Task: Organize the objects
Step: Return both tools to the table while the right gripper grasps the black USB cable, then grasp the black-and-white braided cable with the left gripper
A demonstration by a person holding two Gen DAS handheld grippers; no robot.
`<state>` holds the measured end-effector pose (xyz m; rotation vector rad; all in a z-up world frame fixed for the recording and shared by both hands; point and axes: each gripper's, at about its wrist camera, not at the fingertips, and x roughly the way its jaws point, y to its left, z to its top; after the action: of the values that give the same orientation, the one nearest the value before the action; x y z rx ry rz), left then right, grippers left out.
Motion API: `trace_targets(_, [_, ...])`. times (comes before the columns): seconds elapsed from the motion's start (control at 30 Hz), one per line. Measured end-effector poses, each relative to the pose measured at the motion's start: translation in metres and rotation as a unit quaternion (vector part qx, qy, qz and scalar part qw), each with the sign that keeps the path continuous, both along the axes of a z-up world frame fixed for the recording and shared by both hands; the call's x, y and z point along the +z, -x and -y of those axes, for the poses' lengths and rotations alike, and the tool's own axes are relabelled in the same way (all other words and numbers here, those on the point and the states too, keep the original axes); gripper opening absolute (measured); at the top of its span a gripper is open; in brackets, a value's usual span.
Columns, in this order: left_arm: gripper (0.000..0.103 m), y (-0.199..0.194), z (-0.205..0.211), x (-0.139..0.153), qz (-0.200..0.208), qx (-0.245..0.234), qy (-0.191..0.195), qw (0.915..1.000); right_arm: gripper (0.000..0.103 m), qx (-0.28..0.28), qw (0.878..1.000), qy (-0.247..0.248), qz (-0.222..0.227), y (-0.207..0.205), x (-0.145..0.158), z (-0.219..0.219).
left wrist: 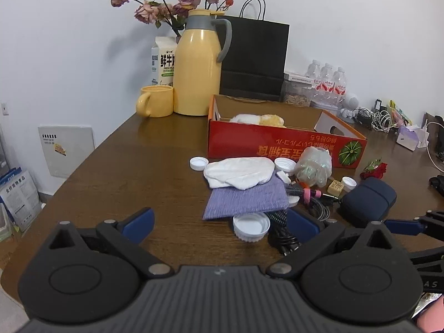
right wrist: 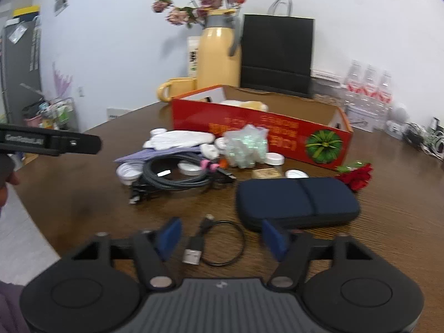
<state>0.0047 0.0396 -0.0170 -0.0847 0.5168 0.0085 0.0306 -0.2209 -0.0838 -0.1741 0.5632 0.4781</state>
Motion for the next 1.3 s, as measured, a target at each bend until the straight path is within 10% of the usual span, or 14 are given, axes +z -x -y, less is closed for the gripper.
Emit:
trace_targets(0.43, [0.103, 0.004, -0.003, -0.005, -0.006, -0.001, 0.014, 0.9999, 0.012, 0.017, 1.000, -0.009, -0.020, -0.008, -0.015, -0.013])
trace_targets(0.97, [0.103, -0.010, 0.023, -0.021, -0.037, -0.045, 0.006, 0.9983, 0.012, 0.021, 0.999, -0.046, 0.011, 0.003, -0.003, -0.006])
trace_targets(1.13, [0.070, -0.017, 0.043, -0.029, -0.054, -0.080, 0.006, 0.9953, 0.012, 0.016, 0.998, -0.048, 0.031, 0.004, 0.007, -0.003])
trace_targets(1.3, [0.060, -0.028, 0.054, -0.037, -0.071, -0.089, 0.012, 0.9935, 0.012, 0.007, 0.998, -0.048, 0.038, 0.000, 0.010, 0.003])
